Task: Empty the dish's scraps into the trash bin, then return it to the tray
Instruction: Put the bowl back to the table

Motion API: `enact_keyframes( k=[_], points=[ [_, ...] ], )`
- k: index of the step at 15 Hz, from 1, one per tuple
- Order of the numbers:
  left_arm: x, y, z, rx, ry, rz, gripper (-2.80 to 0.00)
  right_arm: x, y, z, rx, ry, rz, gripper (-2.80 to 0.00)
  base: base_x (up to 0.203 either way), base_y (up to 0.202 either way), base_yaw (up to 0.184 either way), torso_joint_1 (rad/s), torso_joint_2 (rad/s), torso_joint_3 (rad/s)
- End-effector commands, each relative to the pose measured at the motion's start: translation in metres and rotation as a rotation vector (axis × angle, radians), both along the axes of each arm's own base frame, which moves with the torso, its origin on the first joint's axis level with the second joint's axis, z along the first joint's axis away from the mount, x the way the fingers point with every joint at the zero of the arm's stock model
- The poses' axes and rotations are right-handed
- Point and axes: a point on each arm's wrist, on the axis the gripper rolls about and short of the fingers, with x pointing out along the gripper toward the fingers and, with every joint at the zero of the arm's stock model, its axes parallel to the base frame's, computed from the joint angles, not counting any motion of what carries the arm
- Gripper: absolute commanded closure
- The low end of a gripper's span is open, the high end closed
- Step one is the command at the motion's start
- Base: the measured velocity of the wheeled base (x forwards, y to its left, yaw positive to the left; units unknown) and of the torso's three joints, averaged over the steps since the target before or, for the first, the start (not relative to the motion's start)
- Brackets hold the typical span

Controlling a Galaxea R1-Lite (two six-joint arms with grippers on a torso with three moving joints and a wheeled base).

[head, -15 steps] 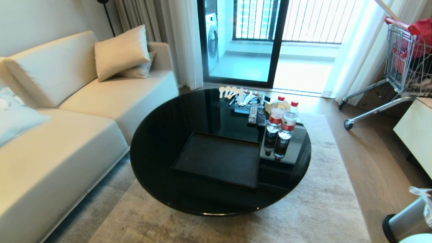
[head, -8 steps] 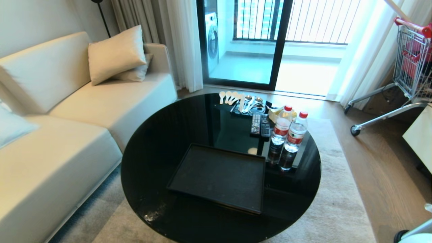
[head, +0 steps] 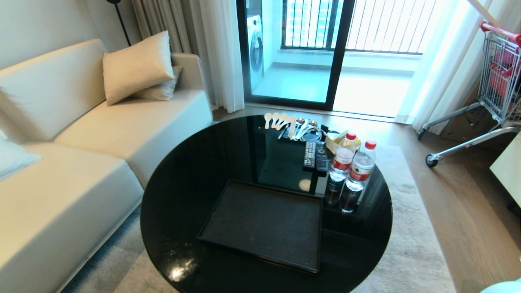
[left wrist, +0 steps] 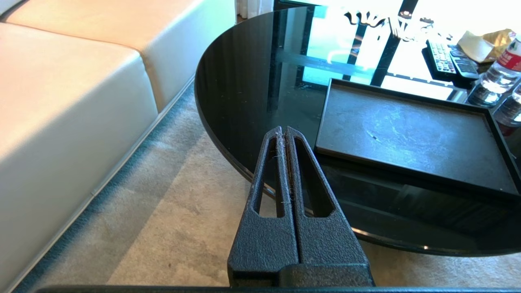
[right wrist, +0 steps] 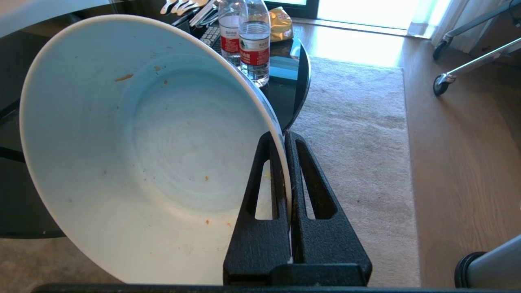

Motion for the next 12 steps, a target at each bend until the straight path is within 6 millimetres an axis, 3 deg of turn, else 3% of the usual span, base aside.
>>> enact_keyframes(
  k=[1, 4, 7, 10, 12],
  points=[
    [0.0, 0.0, 0.0, -0.001, -0.001, 0.0, 0.0, 0.0, 0.0, 0.0, -0.002, -0.001, 0.0, 0.0, 0.0, 0.0, 0.0, 0.0, 0.0, 0.0],
    [0.0, 0.0, 0.0, -0.001, -0.001, 0.0, 0.0, -0.002, 0.001, 0.007, -0.058, -0.021, 0.029, 0.0, 0.0, 0.0, 0.0, 0.0, 0.0, 0.0],
    [0.0, 0.0, 0.0, -0.001, -0.001, 0.0, 0.0, 0.002, 0.002, 0.035, -0.08, 0.013, 0.097, 0.0, 0.0, 0.0, 0.0, 0.0, 0.0, 0.0],
    [0.0, 0.0, 0.0, -0.001, -0.001, 0.0, 0.0, 0.027, 0.003, 0.077, -0.112, 0.104, 0.133, 0.0, 0.0, 0.0, 0.0, 0.0, 0.0, 0.0],
    [0.0, 0.0, 0.0, -0.001, -0.001, 0.0, 0.0, 0.055, 0.004, 0.106, -0.141, 0.157, 0.171, 0.0, 0.0, 0.0, 0.0, 0.0, 0.0, 0.0]
  ],
)
